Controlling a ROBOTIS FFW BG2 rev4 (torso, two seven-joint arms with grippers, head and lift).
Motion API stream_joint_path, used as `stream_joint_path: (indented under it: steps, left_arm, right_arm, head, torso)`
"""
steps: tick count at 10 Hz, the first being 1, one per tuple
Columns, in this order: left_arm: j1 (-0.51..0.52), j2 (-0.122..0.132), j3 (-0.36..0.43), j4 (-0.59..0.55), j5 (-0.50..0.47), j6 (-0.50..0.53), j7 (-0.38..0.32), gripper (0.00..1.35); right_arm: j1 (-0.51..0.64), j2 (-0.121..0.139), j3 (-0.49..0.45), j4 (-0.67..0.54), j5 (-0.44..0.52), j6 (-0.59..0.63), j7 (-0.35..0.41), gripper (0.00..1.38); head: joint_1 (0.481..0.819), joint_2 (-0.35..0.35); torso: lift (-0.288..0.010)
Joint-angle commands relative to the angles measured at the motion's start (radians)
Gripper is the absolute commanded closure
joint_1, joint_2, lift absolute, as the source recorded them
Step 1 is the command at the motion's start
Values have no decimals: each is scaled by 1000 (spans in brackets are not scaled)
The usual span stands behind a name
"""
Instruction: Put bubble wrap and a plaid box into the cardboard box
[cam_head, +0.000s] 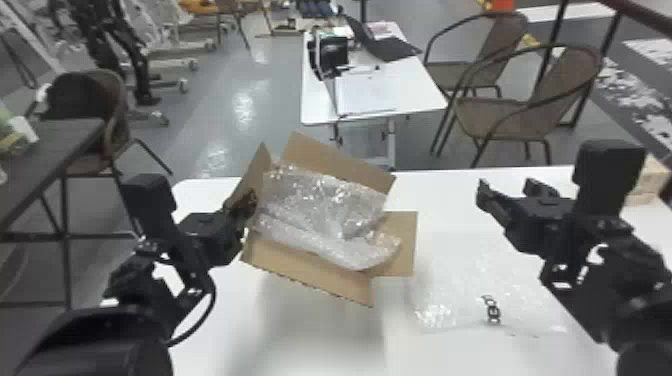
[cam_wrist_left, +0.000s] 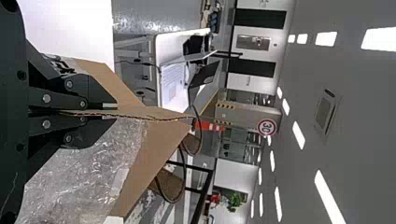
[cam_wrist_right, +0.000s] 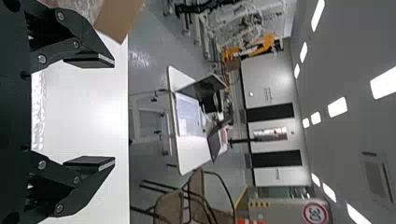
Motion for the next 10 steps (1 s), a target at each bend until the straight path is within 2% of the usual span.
stream_joint_path:
  steps: [1, 2, 4, 6, 8, 10]
  left_arm:
    - [6, 2, 5, 0, 8, -3, 0, 1220]
    - [6, 2, 7, 0, 10, -5, 0, 1220]
    - [7, 2, 10, 0, 10, -6, 0, 1220]
    - [20, 0, 24, 0, 20, -14, 0, 1220]
    - [32, -6, 31, -2, 22, -28, 0, 1220]
    - [40, -9, 39, -2, 27, -32, 0, 1220]
  right_arm:
    - [105, 16, -30, -18, 44, -123, -19, 525]
    - [163, 19, -33, -29, 90, -192, -31, 533]
    - [277, 17, -30, -15, 150, -408, -74, 529]
    - [363, 19, -11, 31, 181, -603, -157, 529]
    - [445, 25, 2, 79, 208, -793, -293, 529]
    - [505, 37, -10, 88, 196, -817, -384, 527]
  head:
    - [633, 107]
    - [648, 87]
    - [664, 68]
    - [685, 49]
    - [695, 40]
    - [695, 24]
  torso:
    - [-109]
    - [-109]
    - [-109]
    - [-109]
    - [-109]
    - [-109]
